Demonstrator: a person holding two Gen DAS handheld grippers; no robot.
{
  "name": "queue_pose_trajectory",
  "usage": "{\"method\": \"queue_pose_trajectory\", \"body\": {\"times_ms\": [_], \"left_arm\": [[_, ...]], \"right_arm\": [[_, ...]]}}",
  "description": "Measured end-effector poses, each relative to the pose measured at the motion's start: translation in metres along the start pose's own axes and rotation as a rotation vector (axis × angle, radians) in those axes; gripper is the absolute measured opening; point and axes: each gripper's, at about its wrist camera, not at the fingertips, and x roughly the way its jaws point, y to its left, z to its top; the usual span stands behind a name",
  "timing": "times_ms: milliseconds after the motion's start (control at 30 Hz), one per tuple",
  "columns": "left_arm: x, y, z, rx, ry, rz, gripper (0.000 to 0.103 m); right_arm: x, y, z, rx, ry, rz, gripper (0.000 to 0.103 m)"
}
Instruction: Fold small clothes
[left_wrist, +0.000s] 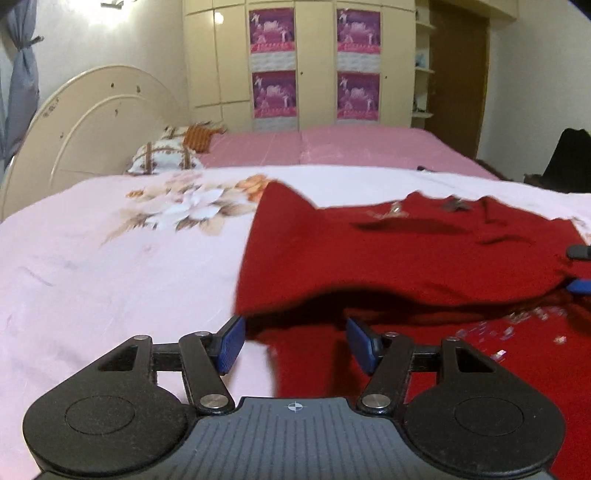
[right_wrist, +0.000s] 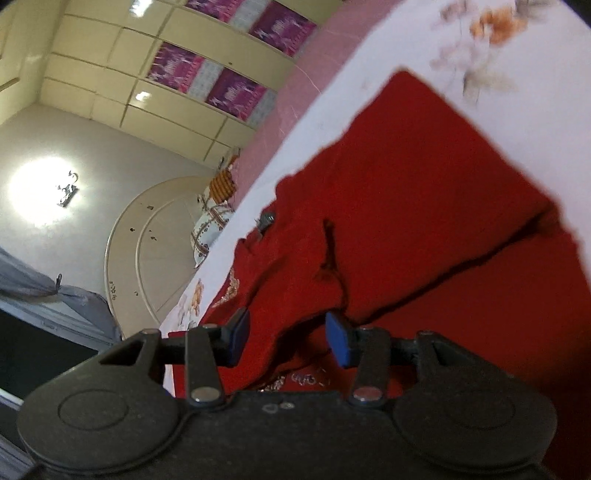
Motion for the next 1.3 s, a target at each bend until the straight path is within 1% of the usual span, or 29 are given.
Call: {"method": "queue_pose_trajectory", "body": {"times_ms": [33, 67, 100, 133, 167, 267, 333, 367, 400, 433, 533, 633, 667, 700, 733, 800, 900, 933, 1033, 1067, 1133, 1200, 1233, 1267, 1300], "left_arm": [[0.001, 0.002, -0.002, 0.006, 0.004, 0.008, 0.062], [0.003, 0.005, -0.003, 0.005, 0.008, 0.013, 0.062], [0.004, 0.007, -0.003, -0.001, 0.007, 0.016, 0.061], [0.009, 0.007, -0.001, -0.006, 0.007, 0.017, 0.061], [0.012, 0.008, -0.001, -0.007, 0.007, 0.022, 0.061], [0.022, 0.004, 0.004, 0.004, 0.001, 0.018, 0.061], [0.025, 0.001, 0.007, 0.013, -0.011, 0.012, 0.061], [0.023, 0.000, 0.008, 0.014, -0.029, 0.007, 0.059], [0.021, -0.002, 0.009, 0.014, -0.050, -0.001, 0.044], [0.020, -0.004, 0.010, 0.021, -0.054, -0.004, 0.036], [0.029, -0.013, 0.012, 0.036, -0.031, -0.005, 0.036], [0.036, -0.021, 0.010, 0.068, 0.016, -0.003, 0.036], [0.035, -0.021, 0.009, 0.070, 0.008, -0.010, 0.027], [0.032, -0.020, 0.009, 0.063, -0.005, -0.026, 0.016], [0.030, -0.019, 0.010, 0.053, -0.010, -0.024, 0.005], [0.027, -0.015, 0.010, 0.032, -0.028, -0.012, 0.005], [0.035, -0.008, 0.008, -0.003, 0.015, -0.012, 0.005], [0.036, -0.004, 0.008, -0.028, 0.020, -0.017, 0.005], [0.034, 0.006, 0.007, -0.119, 0.003, -0.037, 0.005], [0.035, 0.008, 0.006, -0.137, 0.014, -0.043, 0.005], [0.041, 0.008, 0.003, -0.134, 0.050, -0.047, 0.005], [0.038, 0.013, 0.002, -0.137, 0.052, -0.065, 0.006], [0.034, 0.020, 0.001, -0.159, 0.055, -0.072, 0.019], [0.028, 0.027, -0.001, -0.184, 0.045, -0.058, 0.042], [0.021, 0.033, -0.002, -0.203, 0.020, -0.039, 0.048]], "right_arm": [[0.004, 0.000, 0.001, 0.008, -0.004, -0.007, 0.040], [0.006, 0.002, 0.002, -0.003, -0.012, -0.015, 0.031], [0.007, 0.006, 0.003, -0.028, -0.026, -0.036, 0.025], [0.007, 0.011, 0.003, -0.061, -0.040, -0.069, 0.009], [0.007, 0.016, 0.005, -0.095, -0.051, -0.094, 0.006], [-0.008, 0.031, 0.005, -0.213, -0.124, -0.137, 0.006], [-0.024, 0.038, 0.007, -0.265, -0.177, -0.150, 0.005], [-0.033, 0.039, 0.010, -0.286, -0.199, -0.154, 0.005], [-0.043, 0.040, 0.012, -0.317, -0.219, -0.161, 0.006], [-0.051, 0.039, 0.015, -0.343, -0.230, -0.168, 0.006], [-0.058, 0.029, 0.023, -0.354, -0.238, -0.218, 0.006], [-0.057, 0.018, 0.025, -0.329, -0.219, -0.232, 0.006], [-0.057, 0.015, 0.023, -0.332, -0.216, -0.236, 0.006], [-0.057, 0.014, 0.022, -0.336, -0.213, -0.242, 0.006], [-0.053, 0.014, 0.021, -0.338, -0.210, -0.247, 0.006], [-0.053, 0.016, 0.020, -0.345, -0.214, -0.249, 0.006], [-0.060, 0.022, 0.019, -0.368, -0.243, -0.235, 0.006], [-0.060, 0.024, 0.020, -0.369, -0.240, -0.226, 0.006], [-0.054, 0.029, 0.019, -0.400, -0.204, -0.218, 0.006], [-0.054, 0.033, 0.018, -0.413, -0.199, -0.210, 0.006], [-0.055, 0.040, 0.016, -0.423, -0.204, -0.182, 0.006], [-0.057, 0.042, 0.015, -0.433, -0.221, -0.170, 0.006], [-0.055, 0.039, 0.016, -0.428, -0.216, -0.194, 0.006], [-0.053, 0.033, 0.018, -0.410, -0.204, -0.224, 0.006], [-0.051, 0.025, 0.020, -0.386, -0.187, -0.251, 0.006]]}}
